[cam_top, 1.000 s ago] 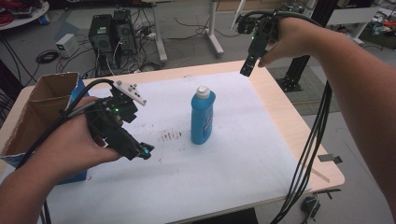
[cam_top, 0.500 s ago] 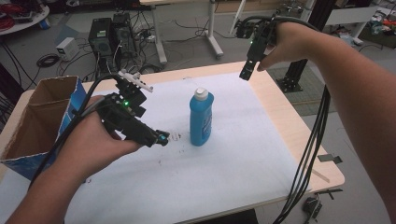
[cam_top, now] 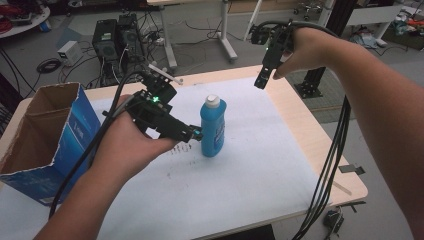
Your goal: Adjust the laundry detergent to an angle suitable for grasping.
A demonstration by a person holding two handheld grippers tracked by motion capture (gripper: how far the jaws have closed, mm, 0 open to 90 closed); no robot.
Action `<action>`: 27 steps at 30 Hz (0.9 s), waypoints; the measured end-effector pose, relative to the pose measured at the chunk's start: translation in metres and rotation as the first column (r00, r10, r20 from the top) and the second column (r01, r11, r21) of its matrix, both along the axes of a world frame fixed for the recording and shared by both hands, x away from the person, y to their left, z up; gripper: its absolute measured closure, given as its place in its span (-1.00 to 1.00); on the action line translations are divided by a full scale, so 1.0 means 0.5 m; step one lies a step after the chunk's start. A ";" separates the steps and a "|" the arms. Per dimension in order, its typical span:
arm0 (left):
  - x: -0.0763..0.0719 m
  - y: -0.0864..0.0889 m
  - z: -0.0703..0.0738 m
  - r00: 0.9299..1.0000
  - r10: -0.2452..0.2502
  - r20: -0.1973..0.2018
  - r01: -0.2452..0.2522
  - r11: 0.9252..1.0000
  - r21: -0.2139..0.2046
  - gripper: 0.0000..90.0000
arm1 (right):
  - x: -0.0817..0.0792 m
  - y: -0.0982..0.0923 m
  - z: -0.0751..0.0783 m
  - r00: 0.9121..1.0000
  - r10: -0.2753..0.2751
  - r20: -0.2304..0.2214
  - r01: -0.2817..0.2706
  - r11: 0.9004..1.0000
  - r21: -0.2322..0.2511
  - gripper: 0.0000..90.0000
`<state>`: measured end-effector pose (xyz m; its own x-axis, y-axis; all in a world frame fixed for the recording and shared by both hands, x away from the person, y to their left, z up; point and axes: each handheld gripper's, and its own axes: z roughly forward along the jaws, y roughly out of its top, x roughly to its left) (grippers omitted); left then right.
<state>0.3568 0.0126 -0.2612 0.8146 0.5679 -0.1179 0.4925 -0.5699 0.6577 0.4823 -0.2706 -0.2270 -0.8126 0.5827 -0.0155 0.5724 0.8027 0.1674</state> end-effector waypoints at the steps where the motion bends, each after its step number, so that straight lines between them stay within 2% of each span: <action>1: 0.002 -0.005 0.001 1.000 -0.003 0.006 0.003 1.000 0.012 -0.96 | 0.000 -0.002 -0.003 1.000 0.001 -0.002 -0.001 1.000 0.007 -0.95; 6: 0.016 -0.037 0.008 1.000 0.009 0.029 -0.009 1.000 0.021 -0.96 | 0.001 -0.005 -0.007 1.000 -0.001 -0.006 0.001 1.000 0.004 -0.95; 11: 0.027 -0.058 0.005 0.999 0.007 0.032 -0.007 1.000 0.025 -0.96 | 0.002 -0.006 -0.008 1.000 -0.002 -0.005 0.002 1.000 0.004 -0.95; 20: 0.050 -0.093 -0.023 0.999 0.024 0.028 -0.025 0.999 0.044 -0.96 | 0.005 0.000 -0.010 1.000 0.001 -0.009 -0.001 1.000 -0.001 -0.95; 27: 0.067 -0.119 -0.039 0.999 0.032 0.032 -0.034 0.997 0.076 -0.96 | 0.004 0.002 -0.011 1.000 0.000 -0.011 0.000 1.000 -0.006 -0.95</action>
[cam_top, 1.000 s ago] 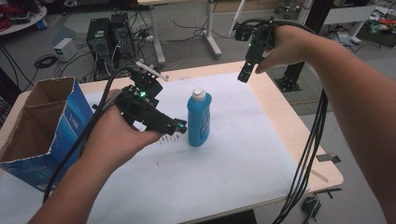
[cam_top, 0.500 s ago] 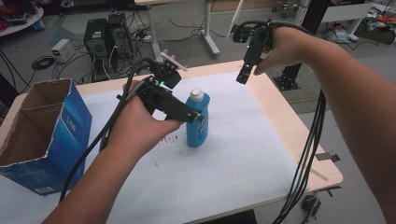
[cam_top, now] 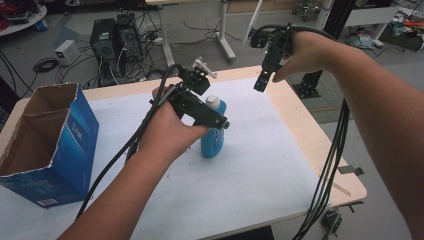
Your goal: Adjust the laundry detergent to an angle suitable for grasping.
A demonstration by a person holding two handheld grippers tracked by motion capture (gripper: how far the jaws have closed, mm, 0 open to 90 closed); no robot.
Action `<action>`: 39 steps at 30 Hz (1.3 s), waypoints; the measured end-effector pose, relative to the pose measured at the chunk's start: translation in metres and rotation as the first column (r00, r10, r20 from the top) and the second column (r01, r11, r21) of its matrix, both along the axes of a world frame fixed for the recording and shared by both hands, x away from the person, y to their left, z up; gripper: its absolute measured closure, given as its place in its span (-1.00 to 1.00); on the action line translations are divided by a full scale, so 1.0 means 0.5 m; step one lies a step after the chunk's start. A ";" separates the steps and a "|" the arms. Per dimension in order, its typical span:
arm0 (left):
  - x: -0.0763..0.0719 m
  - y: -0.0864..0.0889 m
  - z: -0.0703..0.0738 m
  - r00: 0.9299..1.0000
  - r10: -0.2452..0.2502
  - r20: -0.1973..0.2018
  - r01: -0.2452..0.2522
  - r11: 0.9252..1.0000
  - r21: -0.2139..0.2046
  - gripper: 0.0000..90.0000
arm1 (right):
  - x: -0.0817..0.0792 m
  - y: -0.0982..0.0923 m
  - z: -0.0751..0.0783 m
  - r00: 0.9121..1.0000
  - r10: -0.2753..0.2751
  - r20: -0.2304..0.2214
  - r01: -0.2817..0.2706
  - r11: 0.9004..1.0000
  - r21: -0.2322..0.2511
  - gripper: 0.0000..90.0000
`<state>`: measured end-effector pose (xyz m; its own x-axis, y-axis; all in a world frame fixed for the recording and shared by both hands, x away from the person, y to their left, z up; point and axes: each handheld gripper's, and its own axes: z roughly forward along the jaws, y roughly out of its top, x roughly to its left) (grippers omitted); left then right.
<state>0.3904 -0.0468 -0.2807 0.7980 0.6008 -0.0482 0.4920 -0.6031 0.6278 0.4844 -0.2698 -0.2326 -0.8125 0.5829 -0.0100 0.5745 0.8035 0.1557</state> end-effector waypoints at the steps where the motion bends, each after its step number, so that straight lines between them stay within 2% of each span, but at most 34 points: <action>1: 0.005 -0.010 -0.007 1.000 -0.006 0.001 0.006 1.000 0.018 -0.96 | -0.001 0.000 0.000 1.000 -0.002 -0.001 0.002 1.000 0.002 -0.95; 5: 0.012 -0.030 -0.017 1.000 -0.002 0.012 0.002 0.999 0.043 -0.96 | -0.002 -0.001 0.002 1.000 -0.003 0.001 0.003 1.000 0.007 -0.95; 11: 0.020 -0.045 -0.029 1.000 -0.009 -0.002 0.009 0.999 0.047 -0.96 | -0.005 -0.001 0.003 1.000 -0.007 0.004 0.007 1.000 0.008 -0.95; 14: 0.030 -0.054 -0.039 1.000 0.005 -0.008 -0.004 0.998 0.062 -0.96 | -0.005 -0.001 0.003 1.000 -0.005 0.005 0.005 1.000 0.006 -0.95; 16: 0.037 -0.064 -0.048 1.000 0.007 -0.010 -0.007 0.996 0.092 -0.96 | -0.005 -0.001 0.002 1.000 -0.003 0.006 0.003 1.000 0.007 -0.95; 21: 0.046 -0.070 -0.058 0.999 0.022 -0.026 -0.020 0.997 0.070 -0.96 | -0.005 -0.002 0.000 1.000 0.001 0.006 -0.001 1.000 0.007 -0.95; 25: 0.051 -0.070 -0.061 0.999 0.036 -0.023 -0.035 0.998 0.060 -0.96 | -0.004 -0.003 0.002 1.000 -0.005 0.010 0.005 1.000 0.014 -0.95; 28: 0.059 -0.069 -0.067 0.998 0.051 -0.027 -0.048 0.995 0.084 -0.96 | -0.002 -0.005 0.002 1.000 -0.014 0.008 0.014 1.000 0.013 -0.95; 36: 0.062 -0.074 -0.076 0.998 0.063 -0.013 -0.061 0.993 0.099 -0.96 | 0.000 -0.005 0.001 1.000 -0.012 0.008 0.012 1.000 0.013 -0.95; 39: 0.062 -0.076 -0.078 0.998 0.065 -0.019 -0.063 0.992 0.109 -0.92 | 0.000 -0.004 0.001 1.000 -0.012 0.007 0.011 1.000 0.013 -0.95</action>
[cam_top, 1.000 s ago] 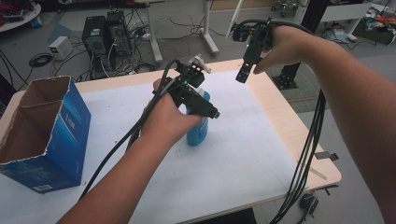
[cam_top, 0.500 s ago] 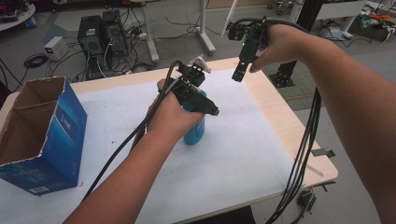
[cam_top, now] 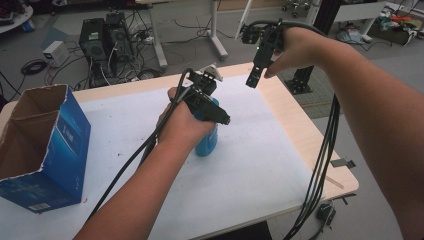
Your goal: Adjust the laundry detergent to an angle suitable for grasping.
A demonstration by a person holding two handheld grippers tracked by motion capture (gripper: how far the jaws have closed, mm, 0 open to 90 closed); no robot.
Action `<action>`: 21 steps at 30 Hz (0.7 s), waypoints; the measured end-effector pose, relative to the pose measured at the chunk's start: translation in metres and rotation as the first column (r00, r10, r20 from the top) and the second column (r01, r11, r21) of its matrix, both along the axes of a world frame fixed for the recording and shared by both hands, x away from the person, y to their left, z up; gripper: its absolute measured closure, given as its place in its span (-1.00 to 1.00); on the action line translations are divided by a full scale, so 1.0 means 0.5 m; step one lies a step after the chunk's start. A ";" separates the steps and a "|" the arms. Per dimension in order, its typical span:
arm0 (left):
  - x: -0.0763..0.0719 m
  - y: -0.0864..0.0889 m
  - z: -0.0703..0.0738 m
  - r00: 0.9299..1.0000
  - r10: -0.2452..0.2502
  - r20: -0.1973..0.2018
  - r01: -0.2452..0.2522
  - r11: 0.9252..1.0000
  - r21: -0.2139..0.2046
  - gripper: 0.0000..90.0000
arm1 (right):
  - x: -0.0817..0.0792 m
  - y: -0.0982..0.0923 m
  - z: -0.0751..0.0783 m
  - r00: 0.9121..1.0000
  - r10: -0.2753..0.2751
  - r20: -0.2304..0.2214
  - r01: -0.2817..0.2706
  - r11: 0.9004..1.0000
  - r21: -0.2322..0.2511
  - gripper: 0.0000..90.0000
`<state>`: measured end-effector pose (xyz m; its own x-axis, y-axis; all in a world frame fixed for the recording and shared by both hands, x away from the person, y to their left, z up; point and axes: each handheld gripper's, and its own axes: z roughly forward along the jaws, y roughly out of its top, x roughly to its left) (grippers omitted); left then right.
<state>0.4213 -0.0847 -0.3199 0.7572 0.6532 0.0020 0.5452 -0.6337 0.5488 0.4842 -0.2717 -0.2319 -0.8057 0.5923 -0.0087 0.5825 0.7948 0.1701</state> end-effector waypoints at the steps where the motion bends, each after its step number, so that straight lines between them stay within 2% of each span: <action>1: -0.001 -0.001 -0.001 1.000 0.003 0.002 -0.003 1.000 0.001 -0.92 | 0.000 0.000 0.000 1.000 -0.001 0.001 0.001 1.000 0.001 -0.95; 3: -0.001 -0.001 0.000 1.000 -0.005 0.004 0.004 1.000 0.008 -0.82 | 0.000 0.000 0.000 1.000 -0.002 0.002 0.002 1.000 0.000 -0.95; 9: 0.002 0.001 0.001 1.000 0.003 0.001 -0.003 1.000 0.002 -0.81 | 0.001 0.001 -0.001 1.000 0.004 0.003 -0.004 1.000 -0.003 -0.95; 21: -0.002 -0.002 0.000 1.000 0.001 0.015 -0.001 1.000 0.008 -0.65 | 0.002 0.007 -0.002 1.000 0.004 0.006 -0.004 1.000 -0.003 -0.95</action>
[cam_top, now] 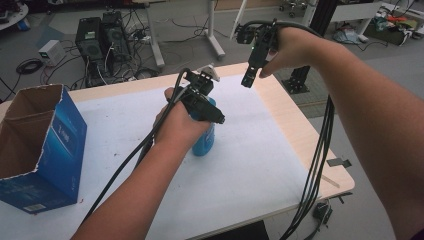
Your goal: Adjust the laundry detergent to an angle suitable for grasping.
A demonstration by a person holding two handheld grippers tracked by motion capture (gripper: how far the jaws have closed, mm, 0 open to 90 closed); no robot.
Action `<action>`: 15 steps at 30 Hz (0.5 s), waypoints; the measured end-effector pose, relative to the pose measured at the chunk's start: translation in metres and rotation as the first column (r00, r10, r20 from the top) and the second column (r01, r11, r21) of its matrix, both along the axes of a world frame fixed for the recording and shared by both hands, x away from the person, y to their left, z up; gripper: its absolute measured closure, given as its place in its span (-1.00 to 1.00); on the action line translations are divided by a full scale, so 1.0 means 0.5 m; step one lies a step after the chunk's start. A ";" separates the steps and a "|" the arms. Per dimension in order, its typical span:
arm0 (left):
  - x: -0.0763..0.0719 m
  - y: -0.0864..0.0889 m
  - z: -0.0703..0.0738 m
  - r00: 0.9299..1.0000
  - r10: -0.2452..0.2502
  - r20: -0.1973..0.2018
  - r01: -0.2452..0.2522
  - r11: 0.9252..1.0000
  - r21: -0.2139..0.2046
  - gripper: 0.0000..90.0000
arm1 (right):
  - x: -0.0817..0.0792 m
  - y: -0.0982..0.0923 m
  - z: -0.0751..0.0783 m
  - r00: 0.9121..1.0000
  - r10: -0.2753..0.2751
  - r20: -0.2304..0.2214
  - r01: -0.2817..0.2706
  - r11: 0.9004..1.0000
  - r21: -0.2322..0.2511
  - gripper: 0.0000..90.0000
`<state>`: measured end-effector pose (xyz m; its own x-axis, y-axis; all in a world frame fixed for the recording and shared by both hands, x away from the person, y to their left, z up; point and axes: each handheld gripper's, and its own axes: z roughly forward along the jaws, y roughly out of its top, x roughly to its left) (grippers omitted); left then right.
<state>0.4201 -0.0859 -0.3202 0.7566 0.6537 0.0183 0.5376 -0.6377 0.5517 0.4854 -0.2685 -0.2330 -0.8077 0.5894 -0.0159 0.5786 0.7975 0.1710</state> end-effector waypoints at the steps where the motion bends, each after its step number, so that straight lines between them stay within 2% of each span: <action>1: 0.000 0.000 0.000 1.000 -0.002 -0.005 0.002 1.000 0.001 -0.65 | 0.000 0.000 -0.001 1.000 0.001 -0.001 -0.001 1.000 0.000 -0.95; 11: 0.000 0.001 0.000 1.000 0.008 -0.003 -0.008 1.000 0.015 -0.55 | 0.000 0.004 -0.001 1.000 0.010 0.004 -0.010 1.000 0.003 -0.95; 13: -0.001 0.001 0.001 1.000 0.007 0.004 -0.007 1.000 0.015 -0.45 | 0.001 0.004 -0.002 1.000 0.006 0.001 -0.006 1.000 0.001 -0.95; 15: -0.001 0.001 0.002 1.000 0.008 0.006 -0.008 1.000 0.013 -0.45 | 0.001 0.004 -0.002 1.000 0.006 0.000 -0.006 1.000 0.000 -0.95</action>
